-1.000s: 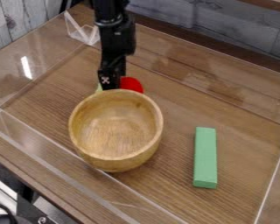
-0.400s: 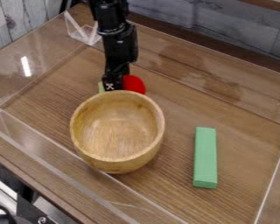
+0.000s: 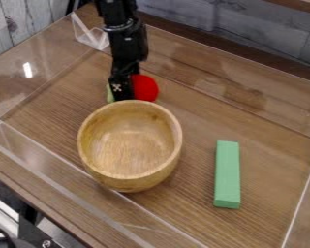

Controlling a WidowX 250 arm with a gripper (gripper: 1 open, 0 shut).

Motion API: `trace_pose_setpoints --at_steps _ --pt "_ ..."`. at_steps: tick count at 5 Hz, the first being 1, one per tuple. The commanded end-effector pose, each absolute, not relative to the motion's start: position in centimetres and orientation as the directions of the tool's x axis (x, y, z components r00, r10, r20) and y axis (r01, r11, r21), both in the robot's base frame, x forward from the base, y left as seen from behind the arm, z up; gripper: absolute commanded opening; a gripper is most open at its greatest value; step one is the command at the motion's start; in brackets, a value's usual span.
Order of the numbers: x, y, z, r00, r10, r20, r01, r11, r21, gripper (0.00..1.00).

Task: Move the red fruit to the left

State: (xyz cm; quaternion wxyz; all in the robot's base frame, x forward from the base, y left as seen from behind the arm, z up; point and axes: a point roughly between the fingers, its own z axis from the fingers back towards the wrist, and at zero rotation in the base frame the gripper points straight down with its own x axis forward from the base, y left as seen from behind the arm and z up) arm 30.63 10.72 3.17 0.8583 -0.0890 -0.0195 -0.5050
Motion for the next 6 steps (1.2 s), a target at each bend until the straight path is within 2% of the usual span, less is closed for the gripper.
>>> trace_pose_setpoints --at_steps 1,2,4,5,6 --pt "31.0 12.5 5.5 0.476 -0.868 0.139 0.880 0.468 -0.084 1.00" --pt "30.4 13.4 6.2 0.467 -0.873 0.142 0.884 0.459 -0.090 1.00" --pt "31.9 13.8 6.4 0.497 -0.856 0.140 0.867 0.487 -0.104 1.00" --pt "32.0 14.2 6.1 0.531 -0.835 0.141 0.847 0.521 -0.108 1.00" --pt "30.8 15.2 6.5 0.597 -0.789 0.142 0.802 0.587 -0.113 1.00"
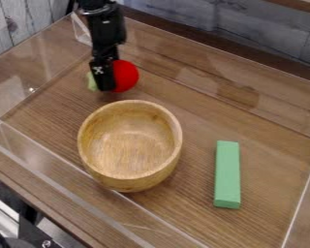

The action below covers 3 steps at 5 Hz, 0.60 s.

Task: Move the red fruit to the left

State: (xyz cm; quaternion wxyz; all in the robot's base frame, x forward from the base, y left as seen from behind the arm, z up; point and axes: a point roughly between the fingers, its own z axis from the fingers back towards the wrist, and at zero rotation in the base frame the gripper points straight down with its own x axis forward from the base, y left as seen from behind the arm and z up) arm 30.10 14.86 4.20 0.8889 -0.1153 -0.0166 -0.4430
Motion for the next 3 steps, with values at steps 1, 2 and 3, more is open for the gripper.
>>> trace_pose_setpoints --at_steps 1,2,3 --pt "29.8 15.6 7.2 0.663 -0.734 0.145 0.748 0.654 -0.111 1.00" --pt "29.9 14.9 7.0 0.660 -0.738 0.141 0.751 0.651 -0.111 1.00" --pt "29.8 13.8 8.0 0.659 -0.737 0.149 0.752 0.652 -0.100 1.00"
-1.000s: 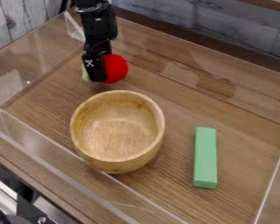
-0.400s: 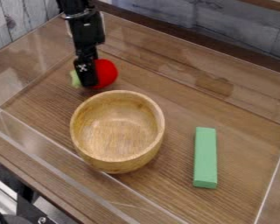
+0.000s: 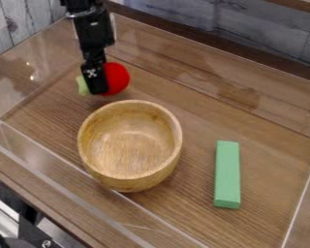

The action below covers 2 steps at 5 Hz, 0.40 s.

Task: Move the red fruit to the left

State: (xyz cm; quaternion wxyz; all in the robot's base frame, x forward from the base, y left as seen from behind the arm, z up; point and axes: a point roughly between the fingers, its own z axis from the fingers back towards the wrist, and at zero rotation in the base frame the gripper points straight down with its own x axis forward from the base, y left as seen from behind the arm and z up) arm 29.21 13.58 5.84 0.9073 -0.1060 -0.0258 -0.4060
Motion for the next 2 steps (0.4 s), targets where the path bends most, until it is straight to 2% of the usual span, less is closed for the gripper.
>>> trace_pose_setpoints --at_steps 1,2 --pt "29.78 14.08 8.67 0.689 -0.708 0.155 0.724 0.683 -0.094 1.00" --pt "29.88 14.52 8.79 0.715 -0.681 0.159 0.698 0.709 -0.098 1.00"
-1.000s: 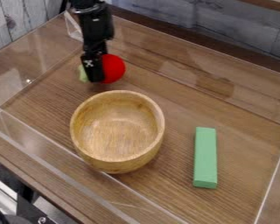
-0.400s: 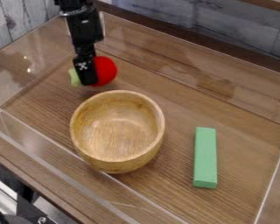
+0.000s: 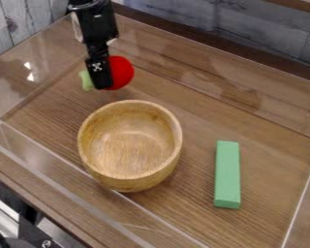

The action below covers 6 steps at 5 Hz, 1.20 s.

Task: Move the red fruit to the left

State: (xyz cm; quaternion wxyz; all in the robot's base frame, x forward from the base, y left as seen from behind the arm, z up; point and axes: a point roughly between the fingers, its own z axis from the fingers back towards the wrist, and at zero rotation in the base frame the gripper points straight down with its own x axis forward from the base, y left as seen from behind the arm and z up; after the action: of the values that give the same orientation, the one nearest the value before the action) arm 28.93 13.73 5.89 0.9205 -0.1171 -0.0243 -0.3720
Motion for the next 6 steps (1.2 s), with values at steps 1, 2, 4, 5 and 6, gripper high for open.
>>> trace_pose_setpoints --at_steps 1,2,4,5,6 --pt "30.02 14.68 8.22 0.736 -0.657 0.162 0.675 0.731 -0.103 1.00" --pt "30.13 14.89 7.49 0.754 -0.636 0.164 0.654 0.748 -0.110 1.00" --pt "30.52 14.85 7.95 0.731 -0.662 0.164 0.681 0.721 -0.128 1.00" --pt "30.41 15.18 7.58 0.768 -0.619 0.163 0.639 0.756 -0.140 1.00" --pt "30.01 15.34 8.19 0.801 -0.575 0.165 0.596 0.791 -0.138 1.00"
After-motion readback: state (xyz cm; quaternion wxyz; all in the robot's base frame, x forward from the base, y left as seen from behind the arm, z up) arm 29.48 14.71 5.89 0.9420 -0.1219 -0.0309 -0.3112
